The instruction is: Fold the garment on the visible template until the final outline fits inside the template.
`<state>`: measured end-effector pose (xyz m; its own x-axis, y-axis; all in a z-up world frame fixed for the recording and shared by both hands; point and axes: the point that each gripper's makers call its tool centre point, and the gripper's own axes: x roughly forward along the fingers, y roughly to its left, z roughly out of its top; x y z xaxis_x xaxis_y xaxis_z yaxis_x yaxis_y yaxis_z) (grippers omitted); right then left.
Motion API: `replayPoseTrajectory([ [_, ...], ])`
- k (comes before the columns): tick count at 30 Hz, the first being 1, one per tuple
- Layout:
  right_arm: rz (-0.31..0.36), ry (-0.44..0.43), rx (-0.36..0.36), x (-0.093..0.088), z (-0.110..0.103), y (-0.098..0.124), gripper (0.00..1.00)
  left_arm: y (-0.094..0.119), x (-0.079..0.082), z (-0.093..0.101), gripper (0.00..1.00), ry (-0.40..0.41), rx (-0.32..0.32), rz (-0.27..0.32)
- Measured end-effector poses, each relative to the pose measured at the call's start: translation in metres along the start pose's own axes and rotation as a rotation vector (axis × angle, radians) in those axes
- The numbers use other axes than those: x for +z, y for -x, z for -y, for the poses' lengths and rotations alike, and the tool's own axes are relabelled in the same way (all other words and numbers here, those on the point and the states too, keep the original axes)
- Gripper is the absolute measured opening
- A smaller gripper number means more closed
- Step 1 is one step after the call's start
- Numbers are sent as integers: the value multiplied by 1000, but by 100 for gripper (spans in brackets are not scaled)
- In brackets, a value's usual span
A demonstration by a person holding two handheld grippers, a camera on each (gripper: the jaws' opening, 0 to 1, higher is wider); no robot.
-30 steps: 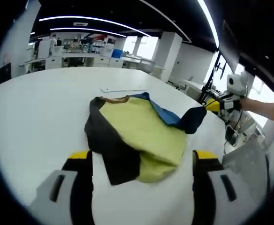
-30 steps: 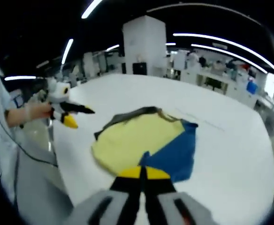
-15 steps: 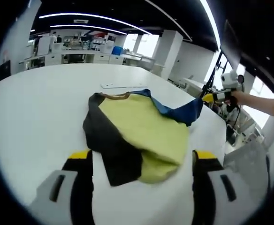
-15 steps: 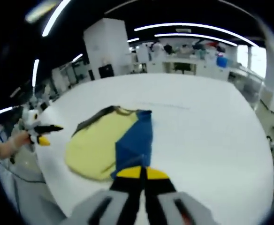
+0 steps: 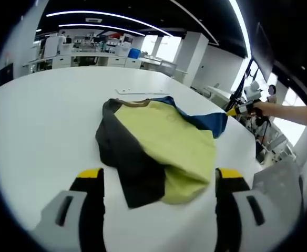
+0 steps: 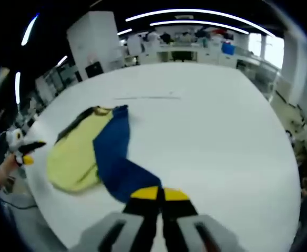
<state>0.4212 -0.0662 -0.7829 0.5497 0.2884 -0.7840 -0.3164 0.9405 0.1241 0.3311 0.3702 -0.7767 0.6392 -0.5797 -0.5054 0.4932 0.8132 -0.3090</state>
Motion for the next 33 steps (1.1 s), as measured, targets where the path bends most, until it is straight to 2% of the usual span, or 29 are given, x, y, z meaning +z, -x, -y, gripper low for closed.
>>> replayPoseTrajectory([
  [15, -69, -60, -135, -3, 81, -20, 0, -6, -6, -15, 83, 24, 31, -23],
  [25, -91, -65, -218, -7, 109, -20, 0, -11, -4, -19, 83, 30, 39, -24],
  [33, -71, -59, -294, 2, 140, -22, 0, -15, -7, -16, 83, 41, 47, -27],
])
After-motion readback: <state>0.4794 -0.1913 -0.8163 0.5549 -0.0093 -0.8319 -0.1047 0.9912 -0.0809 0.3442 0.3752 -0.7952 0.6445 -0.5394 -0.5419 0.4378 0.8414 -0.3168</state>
